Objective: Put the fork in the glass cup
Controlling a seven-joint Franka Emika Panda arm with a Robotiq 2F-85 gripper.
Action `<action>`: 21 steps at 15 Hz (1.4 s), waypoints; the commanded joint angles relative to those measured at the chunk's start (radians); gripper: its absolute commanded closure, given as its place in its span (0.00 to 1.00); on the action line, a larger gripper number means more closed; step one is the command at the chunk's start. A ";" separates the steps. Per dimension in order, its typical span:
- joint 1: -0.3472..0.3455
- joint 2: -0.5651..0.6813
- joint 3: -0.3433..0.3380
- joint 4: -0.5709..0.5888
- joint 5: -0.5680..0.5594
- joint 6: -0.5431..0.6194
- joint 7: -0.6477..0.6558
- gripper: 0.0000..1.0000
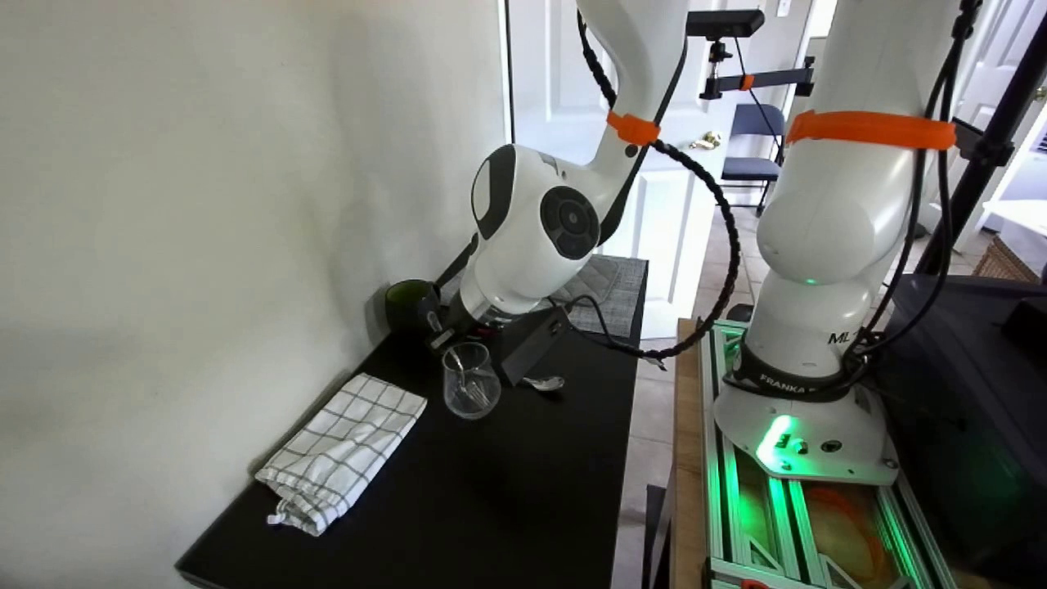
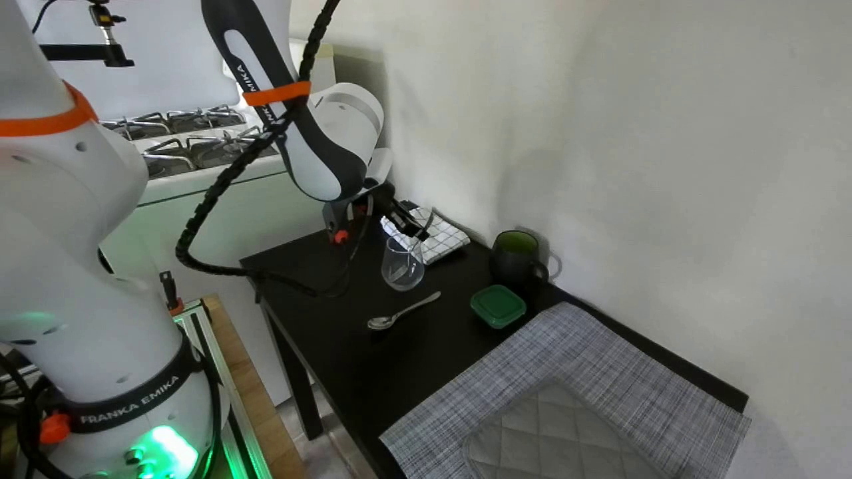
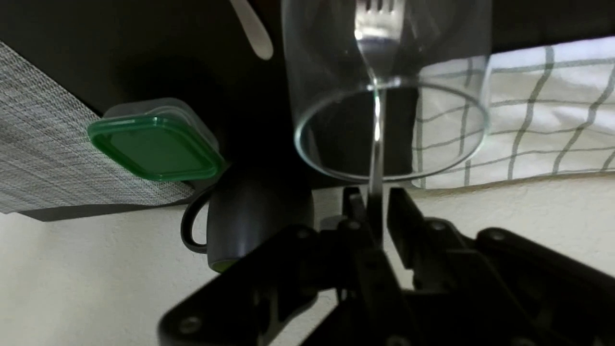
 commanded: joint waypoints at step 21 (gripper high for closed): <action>-0.101 -0.177 -0.074 -0.015 0.103 0.394 -0.290 0.00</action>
